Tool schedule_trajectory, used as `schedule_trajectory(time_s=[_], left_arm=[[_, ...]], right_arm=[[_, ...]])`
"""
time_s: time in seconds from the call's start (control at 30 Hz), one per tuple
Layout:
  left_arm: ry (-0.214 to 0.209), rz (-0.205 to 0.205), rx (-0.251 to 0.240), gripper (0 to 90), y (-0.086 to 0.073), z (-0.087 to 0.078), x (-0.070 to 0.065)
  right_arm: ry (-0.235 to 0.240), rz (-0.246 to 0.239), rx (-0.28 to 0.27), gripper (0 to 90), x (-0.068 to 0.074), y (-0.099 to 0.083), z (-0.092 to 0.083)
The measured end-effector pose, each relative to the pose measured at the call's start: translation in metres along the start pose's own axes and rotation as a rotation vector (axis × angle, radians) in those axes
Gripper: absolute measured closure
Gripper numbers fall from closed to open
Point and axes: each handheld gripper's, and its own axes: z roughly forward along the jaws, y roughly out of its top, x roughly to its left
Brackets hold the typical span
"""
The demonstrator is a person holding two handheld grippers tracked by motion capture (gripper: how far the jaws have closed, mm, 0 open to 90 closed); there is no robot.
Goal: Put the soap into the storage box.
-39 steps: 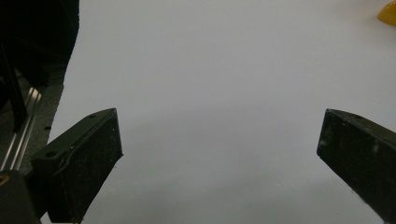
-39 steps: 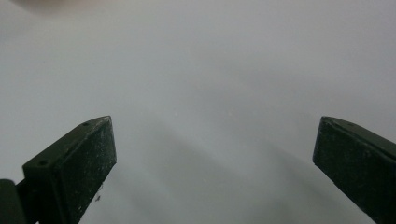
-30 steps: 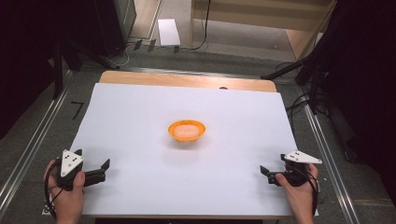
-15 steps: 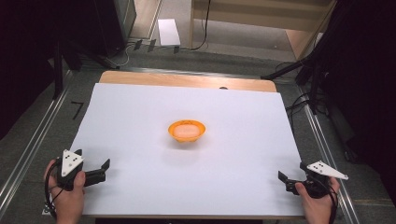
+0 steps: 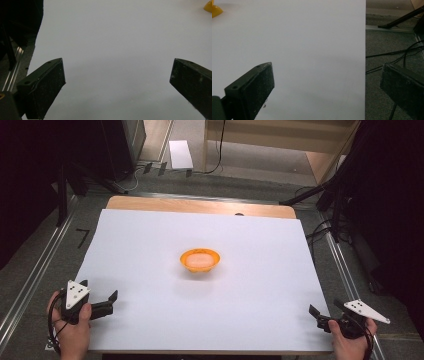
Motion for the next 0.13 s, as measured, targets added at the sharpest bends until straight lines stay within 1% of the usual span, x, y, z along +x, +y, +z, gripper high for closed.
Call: schedule_trajectory(time_s=[0.13], left_arm=[[0.001, -0.002, 0.004, 0.3, 0.0001, 0.0002, 0.0000]], right_arm=[[-0.001, -0.017, 0.002, 0.0, 0.0019, 0.0005, 0.0013]])
